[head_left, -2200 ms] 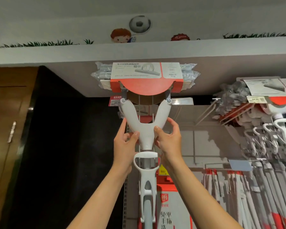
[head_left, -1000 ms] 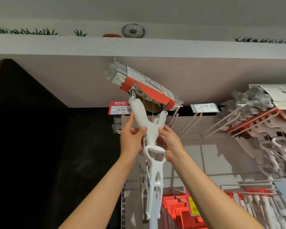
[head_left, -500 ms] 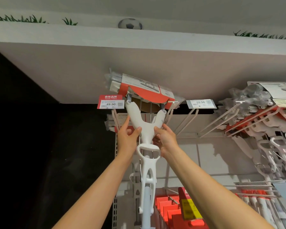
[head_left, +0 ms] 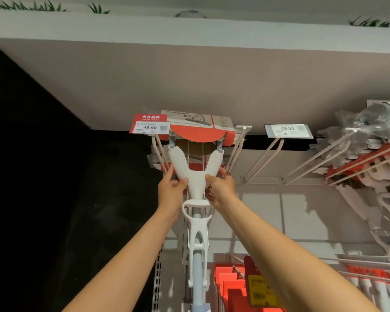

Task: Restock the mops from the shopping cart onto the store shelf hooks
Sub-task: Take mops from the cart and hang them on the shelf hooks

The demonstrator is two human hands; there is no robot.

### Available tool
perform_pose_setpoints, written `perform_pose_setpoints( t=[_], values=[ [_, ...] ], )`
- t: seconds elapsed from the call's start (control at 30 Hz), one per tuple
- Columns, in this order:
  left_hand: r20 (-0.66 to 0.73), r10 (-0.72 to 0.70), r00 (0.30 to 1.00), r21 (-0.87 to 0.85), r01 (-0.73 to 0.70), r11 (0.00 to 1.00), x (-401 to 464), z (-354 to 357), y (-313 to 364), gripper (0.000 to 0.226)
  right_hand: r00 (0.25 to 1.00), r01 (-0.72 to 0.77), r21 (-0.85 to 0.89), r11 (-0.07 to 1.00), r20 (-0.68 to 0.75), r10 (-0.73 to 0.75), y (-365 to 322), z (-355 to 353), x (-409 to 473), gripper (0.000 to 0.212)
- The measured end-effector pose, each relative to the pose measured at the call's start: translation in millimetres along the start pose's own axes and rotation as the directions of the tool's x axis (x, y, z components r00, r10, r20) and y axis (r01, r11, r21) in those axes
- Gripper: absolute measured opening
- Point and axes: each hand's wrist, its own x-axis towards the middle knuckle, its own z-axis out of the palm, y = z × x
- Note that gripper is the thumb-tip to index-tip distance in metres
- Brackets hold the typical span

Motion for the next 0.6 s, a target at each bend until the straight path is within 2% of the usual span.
perform_pose_setpoints(
  t=[0.17,0.4,0.5,0.6],
  values=[
    [0.013,-0.018,1.000,-0.038,0.018,0.999,13,-7,-14,0.072,1.000,-0.005,-0.036,0.999,-0.013,0.005,11,7,13,0.047],
    [0.037,-0.094,0.995,-0.046,0.095,0.994,29,-11,-30,0.066,0.998,-0.011,-0.114,0.993,-0.070,0.003,28,15,37,0.058],
    [0.062,-0.143,0.988,-0.054,0.146,0.988,31,-11,-39,0.066,0.993,-0.073,-0.150,0.986,-0.102,0.058,35,16,46,0.057],
    [0.079,-0.173,0.982,-0.034,0.176,0.984,29,-13,-51,0.067,0.978,-0.170,-0.096,0.981,-0.137,0.156,36,16,45,0.052]
  ],
)
